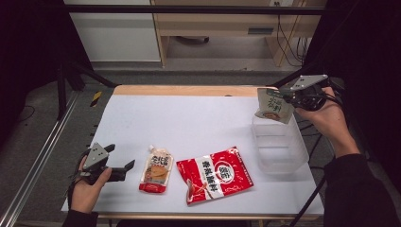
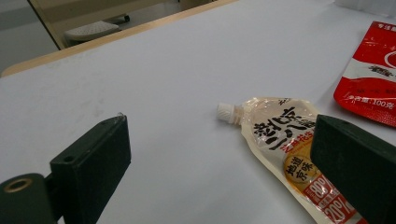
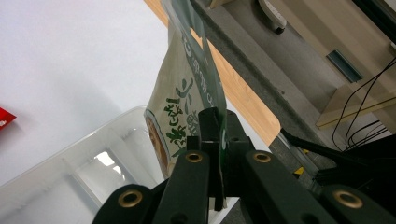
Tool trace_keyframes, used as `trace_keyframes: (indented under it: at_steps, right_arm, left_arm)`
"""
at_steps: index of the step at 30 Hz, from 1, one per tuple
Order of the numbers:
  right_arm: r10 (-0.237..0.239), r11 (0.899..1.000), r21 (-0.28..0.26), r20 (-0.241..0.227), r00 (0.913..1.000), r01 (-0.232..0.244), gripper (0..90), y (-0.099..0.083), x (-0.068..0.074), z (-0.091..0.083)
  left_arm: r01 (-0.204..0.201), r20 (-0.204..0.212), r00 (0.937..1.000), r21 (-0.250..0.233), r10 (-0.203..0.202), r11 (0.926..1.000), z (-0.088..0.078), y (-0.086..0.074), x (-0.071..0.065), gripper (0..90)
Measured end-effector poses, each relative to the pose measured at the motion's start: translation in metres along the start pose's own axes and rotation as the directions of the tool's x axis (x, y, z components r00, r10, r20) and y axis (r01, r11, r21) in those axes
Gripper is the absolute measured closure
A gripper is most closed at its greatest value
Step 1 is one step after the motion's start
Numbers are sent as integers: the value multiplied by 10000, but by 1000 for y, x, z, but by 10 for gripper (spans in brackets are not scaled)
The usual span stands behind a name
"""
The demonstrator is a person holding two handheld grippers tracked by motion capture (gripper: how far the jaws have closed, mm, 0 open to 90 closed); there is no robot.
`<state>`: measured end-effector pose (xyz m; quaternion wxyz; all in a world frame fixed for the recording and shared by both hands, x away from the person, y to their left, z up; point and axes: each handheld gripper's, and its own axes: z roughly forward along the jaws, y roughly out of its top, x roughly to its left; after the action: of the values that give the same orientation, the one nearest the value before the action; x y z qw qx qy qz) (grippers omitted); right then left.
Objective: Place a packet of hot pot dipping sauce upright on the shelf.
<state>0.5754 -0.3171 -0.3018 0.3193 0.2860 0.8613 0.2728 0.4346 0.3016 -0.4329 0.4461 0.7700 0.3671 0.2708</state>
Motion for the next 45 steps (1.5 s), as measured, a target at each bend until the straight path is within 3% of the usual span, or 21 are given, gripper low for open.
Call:
trace_keyframes:
  at_steps: [8,26,45]
  right_arm:
    - [-5,10000,83,-184,9998,7,900,-5,4,11]
    - [643,9970,469,-658,9958,-612,900,-19,6,33]
    - [1572,9818,1100,-136,9875,-1547,865,-33,-7,38]
  left_arm:
    - [-9,12,10000,12,9,10000,0,0,0,51]
    - [-51,55,10000,35,50,10000,1,0,-1,51]
    - [-146,154,9998,133,144,9998,2,0,-3,51]
